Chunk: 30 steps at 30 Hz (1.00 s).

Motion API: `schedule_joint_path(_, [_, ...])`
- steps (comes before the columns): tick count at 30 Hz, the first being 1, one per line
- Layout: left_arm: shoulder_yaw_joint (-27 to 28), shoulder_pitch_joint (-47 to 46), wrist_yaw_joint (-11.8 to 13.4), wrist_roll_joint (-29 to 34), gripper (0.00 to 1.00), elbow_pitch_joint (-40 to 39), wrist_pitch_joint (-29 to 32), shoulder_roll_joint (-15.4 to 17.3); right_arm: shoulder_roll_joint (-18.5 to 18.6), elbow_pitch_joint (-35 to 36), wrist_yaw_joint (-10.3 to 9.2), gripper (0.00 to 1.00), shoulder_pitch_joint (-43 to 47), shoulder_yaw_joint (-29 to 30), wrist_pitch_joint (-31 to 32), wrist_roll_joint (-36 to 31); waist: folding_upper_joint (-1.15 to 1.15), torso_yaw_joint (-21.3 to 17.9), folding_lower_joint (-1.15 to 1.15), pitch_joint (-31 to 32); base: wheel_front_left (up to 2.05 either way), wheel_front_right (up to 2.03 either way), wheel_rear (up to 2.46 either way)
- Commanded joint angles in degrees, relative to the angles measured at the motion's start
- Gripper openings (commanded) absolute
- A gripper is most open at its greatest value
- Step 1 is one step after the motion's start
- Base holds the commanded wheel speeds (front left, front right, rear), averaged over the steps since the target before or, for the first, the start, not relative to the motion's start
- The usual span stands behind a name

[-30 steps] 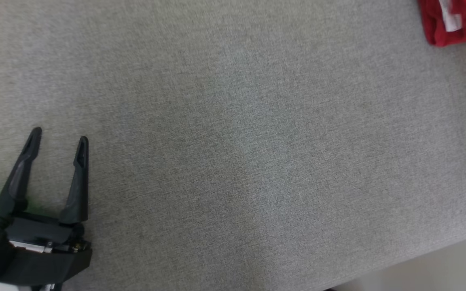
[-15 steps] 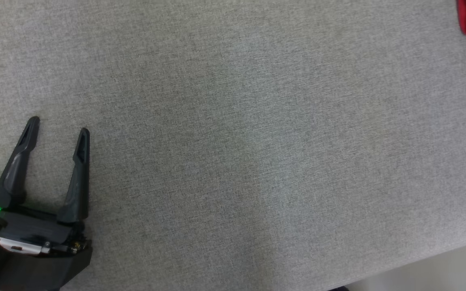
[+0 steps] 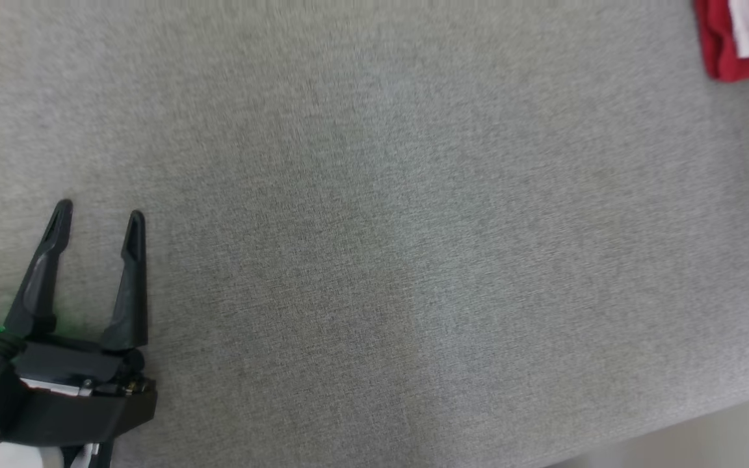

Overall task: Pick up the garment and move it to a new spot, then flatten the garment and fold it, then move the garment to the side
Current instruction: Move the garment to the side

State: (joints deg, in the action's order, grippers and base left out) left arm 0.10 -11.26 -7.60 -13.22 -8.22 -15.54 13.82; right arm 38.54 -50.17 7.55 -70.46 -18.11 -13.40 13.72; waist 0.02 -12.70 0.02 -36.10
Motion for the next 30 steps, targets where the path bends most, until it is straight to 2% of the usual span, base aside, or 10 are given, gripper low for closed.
schedule_joint_path(1, [1.2, 2.06, 0.22, -0.3, 1.0, 2.59, 0.7, -0.2, -1.14, 1.24, -0.16, 1.0, 1.98, -0.14, -0.78, 0.38, -0.02, 0.85, -0.02, 4.97, 0.0, 0.0, 0.0])
schedule_joint_path(7, [4.12, 4.17, 0.21, -0.01, 1.0, 2.91, 0.43, -2.69, -7.51, 10.12, -0.16, 1.0, 10.68, 1.08, -1.74, 0.0, -0.02, 1.6, -0.02, 12.77, 0.0, 0.0, 0.0])
schedule_joint_path(16, [6.31, 7.39, 0.18, 0.58, 1.0, 6.04, 0.42, -5.63, -18.45, 25.29, -0.16, 1.0, 32.11, 7.47, -1.81, -3.05, -0.02, 3.92, -0.02, 22.25, 0.0, 0.0, 0.0])
schedule_joint_path(24, [6.38, 9.1, 0.16, 0.82, 1.0, 9.26, 0.42, -7.36, -24.63, 35.11, -0.16, 1.0, 48.21, 11.89, -0.14, -3.48, -0.02, 6.48, -0.02, 28.22, 0.0, 0.0, 0.0])
schedule_joint_path(30, [6.03, 9.82, 0.16, 1.17, 1.0, 11.59, 0.42, -8.26, -27.91, 38.93, -0.16, 1.0, 57.02, 13.41, 0.18, -3.77, -0.02, 8.28, -0.02, 30.53, 0.0, 0.0, 0.0])
